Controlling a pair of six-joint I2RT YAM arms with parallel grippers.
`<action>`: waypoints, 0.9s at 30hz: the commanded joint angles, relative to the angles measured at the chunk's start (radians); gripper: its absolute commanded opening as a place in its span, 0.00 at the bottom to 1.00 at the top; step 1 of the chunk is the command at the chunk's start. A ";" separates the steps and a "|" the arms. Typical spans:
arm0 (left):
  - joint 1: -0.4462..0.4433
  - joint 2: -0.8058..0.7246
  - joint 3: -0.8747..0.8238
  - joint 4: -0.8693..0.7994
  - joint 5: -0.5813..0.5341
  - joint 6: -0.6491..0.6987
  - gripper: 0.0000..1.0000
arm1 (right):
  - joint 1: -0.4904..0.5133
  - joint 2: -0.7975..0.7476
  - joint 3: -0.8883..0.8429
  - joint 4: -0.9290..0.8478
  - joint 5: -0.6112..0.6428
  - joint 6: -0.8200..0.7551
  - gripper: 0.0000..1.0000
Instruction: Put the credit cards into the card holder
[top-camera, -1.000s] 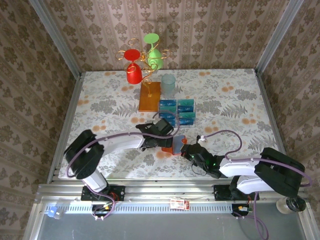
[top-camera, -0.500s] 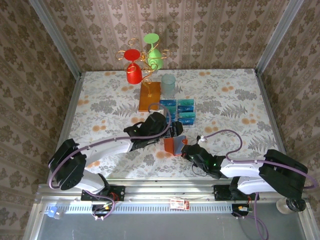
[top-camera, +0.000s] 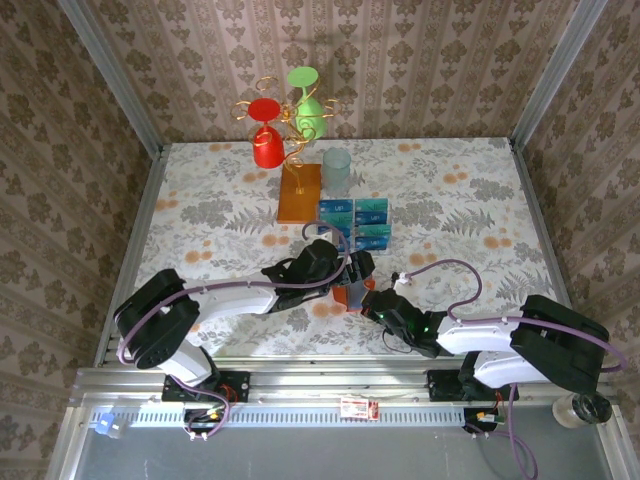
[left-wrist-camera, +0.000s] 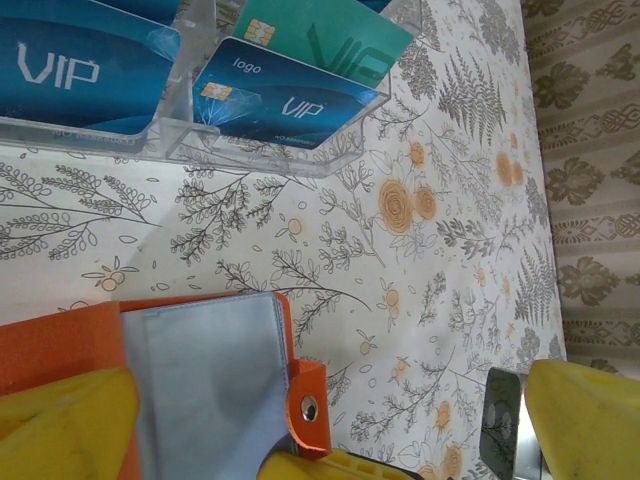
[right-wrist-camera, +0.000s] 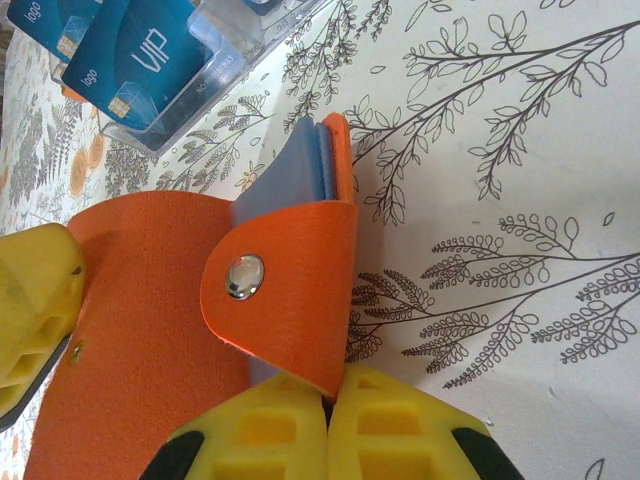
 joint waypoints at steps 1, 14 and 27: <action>-0.006 -0.031 0.018 -0.114 -0.012 0.014 1.00 | 0.013 0.015 0.025 0.005 0.056 0.006 0.00; 0.007 -0.034 -0.016 -0.286 -0.081 0.143 1.00 | 0.020 0.066 0.028 0.039 0.056 0.040 0.00; -0.007 0.042 -0.070 -0.204 -0.139 0.233 0.84 | 0.025 0.063 0.016 0.032 0.060 0.062 0.00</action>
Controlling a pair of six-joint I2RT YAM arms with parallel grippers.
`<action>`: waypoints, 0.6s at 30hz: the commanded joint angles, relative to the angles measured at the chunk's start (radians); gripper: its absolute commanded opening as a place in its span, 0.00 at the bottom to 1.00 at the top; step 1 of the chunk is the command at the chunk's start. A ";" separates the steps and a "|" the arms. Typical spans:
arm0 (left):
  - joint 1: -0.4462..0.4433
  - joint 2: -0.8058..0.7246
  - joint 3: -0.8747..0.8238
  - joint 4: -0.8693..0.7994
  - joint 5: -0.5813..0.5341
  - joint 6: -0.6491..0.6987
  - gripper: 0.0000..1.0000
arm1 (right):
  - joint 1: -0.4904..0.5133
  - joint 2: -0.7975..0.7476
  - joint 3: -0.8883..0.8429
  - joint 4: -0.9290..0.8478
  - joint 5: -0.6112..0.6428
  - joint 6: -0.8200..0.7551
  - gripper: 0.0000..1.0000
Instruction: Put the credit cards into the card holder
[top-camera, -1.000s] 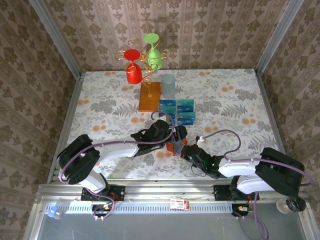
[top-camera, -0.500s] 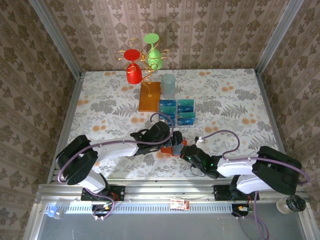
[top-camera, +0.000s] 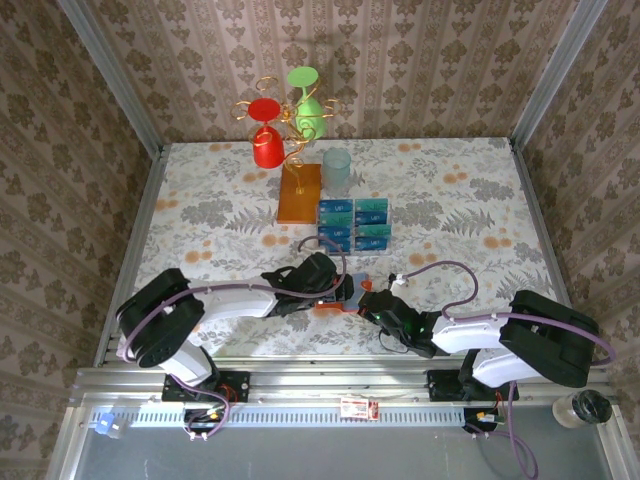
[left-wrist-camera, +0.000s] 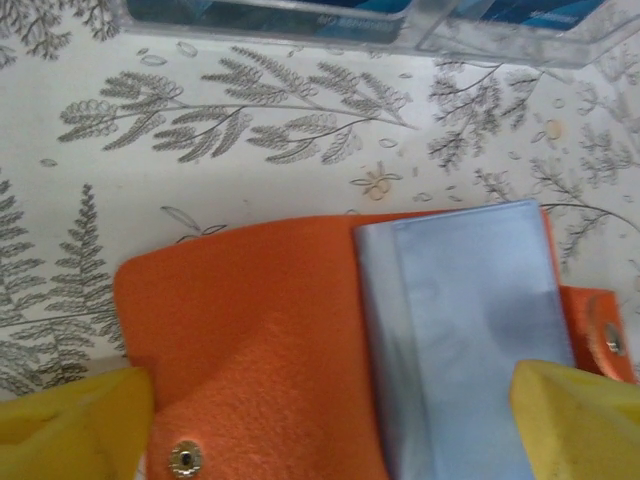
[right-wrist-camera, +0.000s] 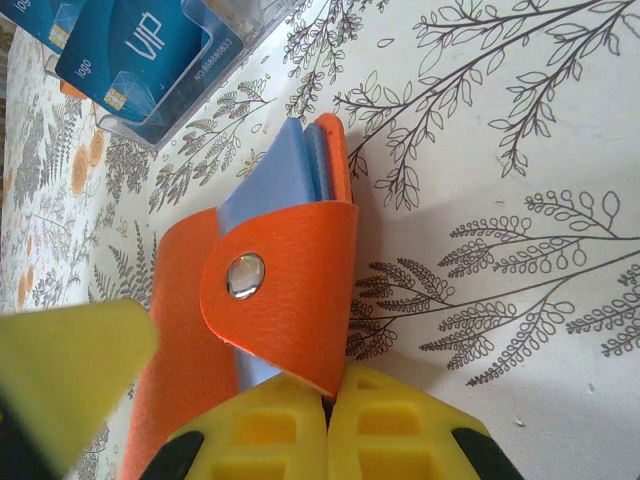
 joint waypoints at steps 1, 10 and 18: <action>-0.008 0.025 -0.007 0.014 -0.031 0.046 0.81 | 0.009 0.002 0.004 -0.020 0.058 0.023 0.00; -0.058 0.093 0.090 -0.109 -0.107 0.149 0.63 | 0.010 0.014 0.007 -0.013 0.047 0.022 0.00; -0.102 0.146 0.164 -0.225 -0.191 0.211 0.64 | 0.000 -0.008 0.009 -0.029 0.018 -0.004 0.05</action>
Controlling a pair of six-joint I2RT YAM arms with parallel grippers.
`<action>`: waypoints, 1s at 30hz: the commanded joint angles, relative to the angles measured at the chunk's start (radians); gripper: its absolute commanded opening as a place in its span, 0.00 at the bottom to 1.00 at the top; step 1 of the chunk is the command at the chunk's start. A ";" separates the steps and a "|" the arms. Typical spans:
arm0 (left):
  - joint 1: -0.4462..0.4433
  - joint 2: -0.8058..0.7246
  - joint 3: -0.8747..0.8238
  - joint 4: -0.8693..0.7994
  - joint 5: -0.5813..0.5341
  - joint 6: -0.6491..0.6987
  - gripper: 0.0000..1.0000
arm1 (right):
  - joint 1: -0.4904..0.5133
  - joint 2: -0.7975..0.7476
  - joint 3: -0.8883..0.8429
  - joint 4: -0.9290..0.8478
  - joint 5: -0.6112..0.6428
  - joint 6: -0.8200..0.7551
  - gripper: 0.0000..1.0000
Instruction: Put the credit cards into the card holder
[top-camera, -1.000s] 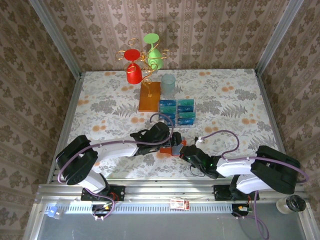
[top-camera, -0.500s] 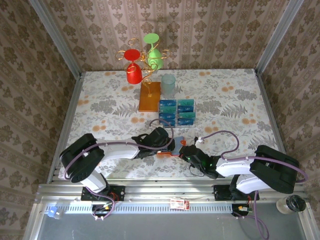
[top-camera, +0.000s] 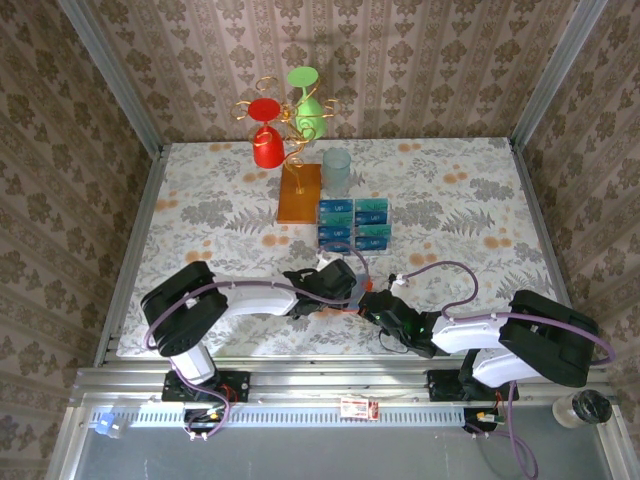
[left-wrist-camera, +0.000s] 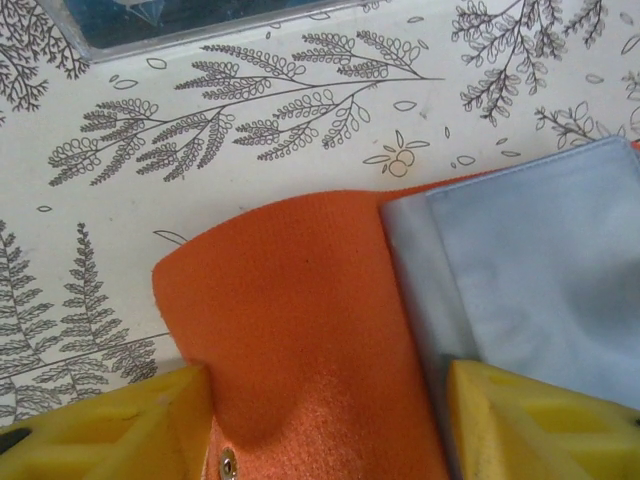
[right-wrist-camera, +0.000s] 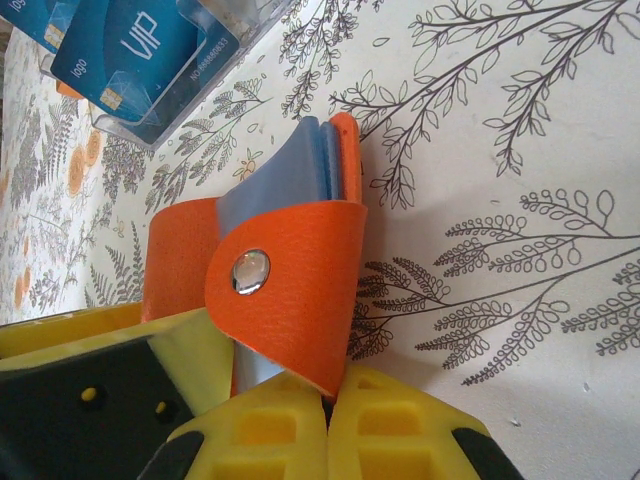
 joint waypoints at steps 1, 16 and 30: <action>-0.019 0.022 0.024 -0.067 -0.025 0.042 0.64 | -0.007 -0.024 0.005 -0.039 0.013 -0.011 0.11; -0.042 0.058 0.065 -0.121 -0.063 0.076 0.64 | -0.326 -0.403 0.037 -0.446 -0.245 -0.283 0.37; -0.044 0.057 0.081 -0.145 -0.080 0.087 0.64 | -0.367 -0.153 0.203 -0.480 -0.444 -0.512 0.70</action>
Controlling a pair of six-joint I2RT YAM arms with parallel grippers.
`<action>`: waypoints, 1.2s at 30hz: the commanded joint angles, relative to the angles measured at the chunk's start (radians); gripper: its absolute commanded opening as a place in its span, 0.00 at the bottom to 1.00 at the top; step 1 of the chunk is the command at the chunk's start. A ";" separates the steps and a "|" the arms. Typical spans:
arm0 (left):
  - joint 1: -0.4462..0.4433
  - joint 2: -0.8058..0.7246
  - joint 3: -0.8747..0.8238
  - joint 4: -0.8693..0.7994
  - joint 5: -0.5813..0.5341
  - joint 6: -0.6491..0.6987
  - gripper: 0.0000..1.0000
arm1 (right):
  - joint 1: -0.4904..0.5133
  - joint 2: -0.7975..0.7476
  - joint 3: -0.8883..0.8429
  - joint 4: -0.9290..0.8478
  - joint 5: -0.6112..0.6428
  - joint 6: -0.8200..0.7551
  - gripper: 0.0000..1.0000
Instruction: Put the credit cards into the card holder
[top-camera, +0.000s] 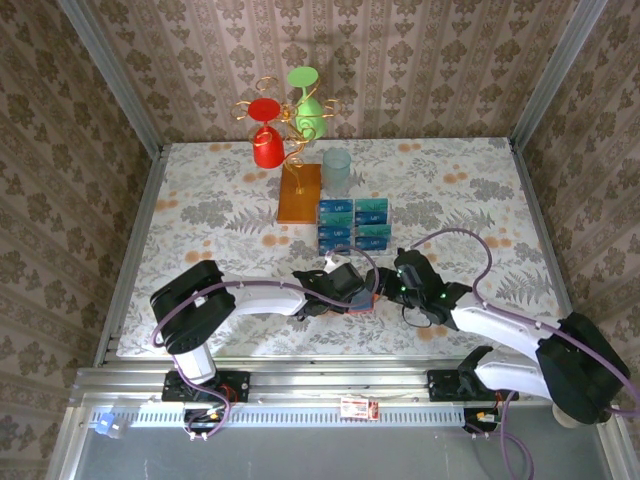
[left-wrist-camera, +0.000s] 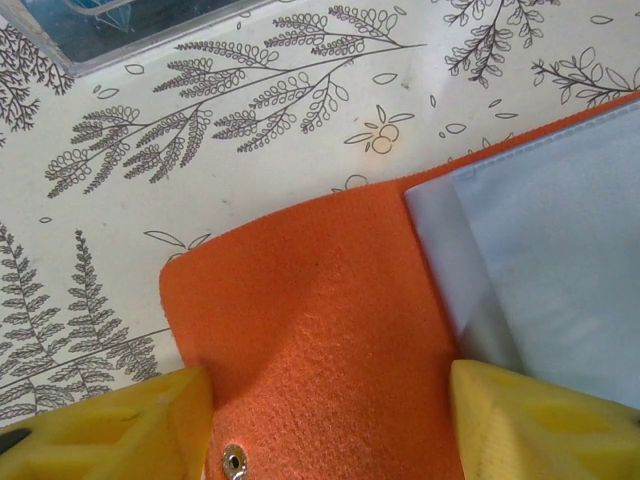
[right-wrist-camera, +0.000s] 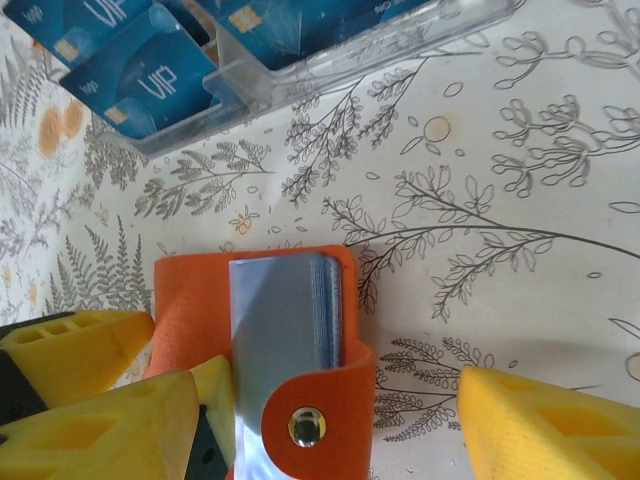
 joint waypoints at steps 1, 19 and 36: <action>-0.011 0.014 0.021 -0.053 -0.022 0.022 0.64 | -0.002 0.042 0.041 -0.035 -0.046 -0.068 0.70; -0.012 -0.003 0.007 -0.067 -0.035 0.013 0.64 | -0.040 0.060 0.063 -0.170 0.059 -0.127 0.33; -0.013 -0.010 -0.027 -0.058 -0.048 0.003 0.64 | -0.064 0.081 -0.023 -0.141 0.077 -0.129 0.05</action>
